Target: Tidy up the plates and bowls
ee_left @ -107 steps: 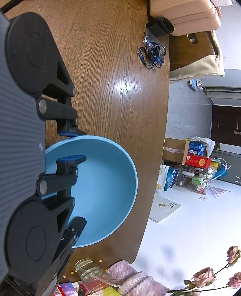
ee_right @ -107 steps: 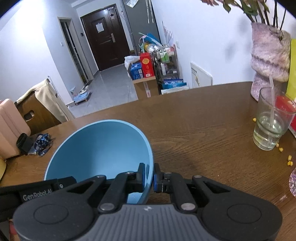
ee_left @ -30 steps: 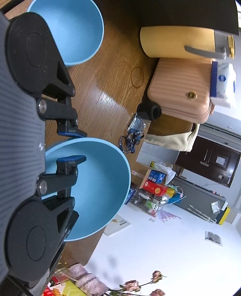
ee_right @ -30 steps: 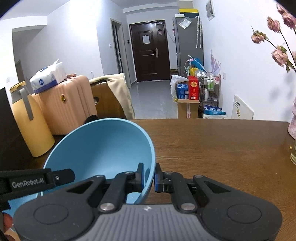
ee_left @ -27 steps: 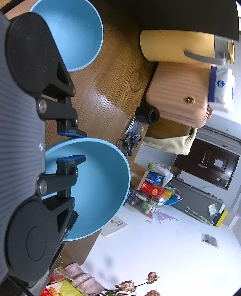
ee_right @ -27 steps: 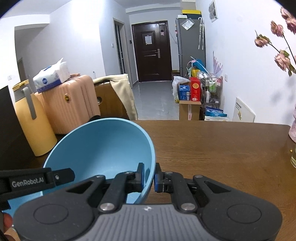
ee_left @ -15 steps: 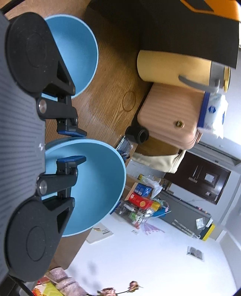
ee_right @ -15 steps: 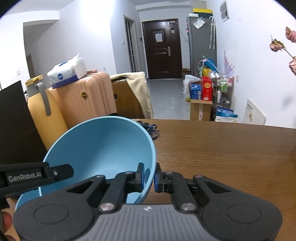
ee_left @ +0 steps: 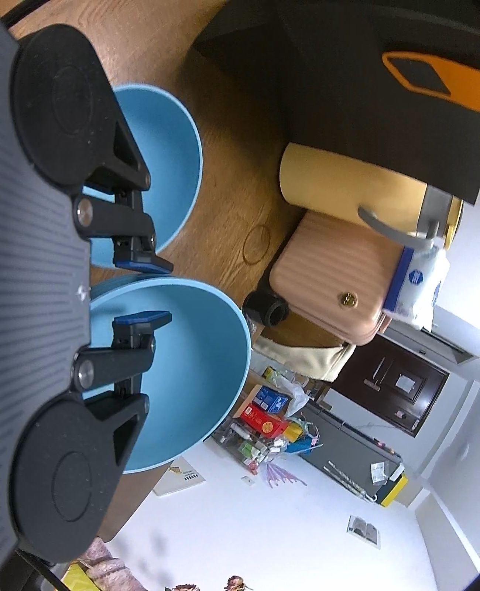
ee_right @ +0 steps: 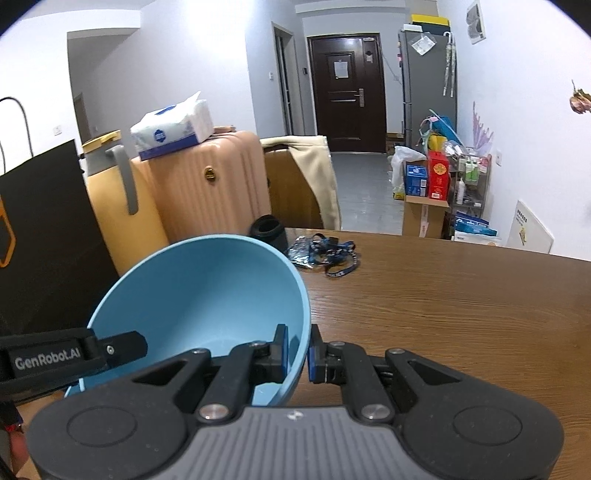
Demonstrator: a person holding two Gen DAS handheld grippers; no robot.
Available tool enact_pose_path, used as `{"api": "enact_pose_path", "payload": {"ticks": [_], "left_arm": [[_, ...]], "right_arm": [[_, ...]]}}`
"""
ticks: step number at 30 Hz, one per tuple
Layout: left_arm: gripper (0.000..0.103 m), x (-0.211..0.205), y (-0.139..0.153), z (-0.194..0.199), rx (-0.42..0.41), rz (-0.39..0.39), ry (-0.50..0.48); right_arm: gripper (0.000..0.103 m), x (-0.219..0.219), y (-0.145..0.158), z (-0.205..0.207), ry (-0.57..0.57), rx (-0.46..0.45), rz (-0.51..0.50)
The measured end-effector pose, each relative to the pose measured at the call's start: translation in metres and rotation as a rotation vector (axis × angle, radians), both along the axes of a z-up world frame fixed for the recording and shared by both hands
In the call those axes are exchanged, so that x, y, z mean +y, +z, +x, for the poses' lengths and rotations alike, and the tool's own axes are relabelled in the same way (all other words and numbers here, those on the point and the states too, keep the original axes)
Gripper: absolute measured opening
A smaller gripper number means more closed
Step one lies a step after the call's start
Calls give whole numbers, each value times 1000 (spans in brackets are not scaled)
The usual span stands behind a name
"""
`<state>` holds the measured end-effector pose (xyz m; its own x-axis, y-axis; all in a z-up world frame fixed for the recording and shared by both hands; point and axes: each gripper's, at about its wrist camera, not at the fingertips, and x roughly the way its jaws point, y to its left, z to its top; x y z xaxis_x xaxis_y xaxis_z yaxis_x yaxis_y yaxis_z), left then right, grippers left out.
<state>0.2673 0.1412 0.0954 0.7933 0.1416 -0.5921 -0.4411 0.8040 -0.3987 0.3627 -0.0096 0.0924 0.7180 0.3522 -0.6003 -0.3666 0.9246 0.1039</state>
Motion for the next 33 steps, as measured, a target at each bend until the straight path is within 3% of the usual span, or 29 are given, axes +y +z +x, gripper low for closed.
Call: {"api": "enact_pose_path", "payload": {"ticks": [33], "left_arm": [[21,70,-7,-44,21,-13,137]], "right_arm": [[10,87,-12,-24,119,47,-42]]}}
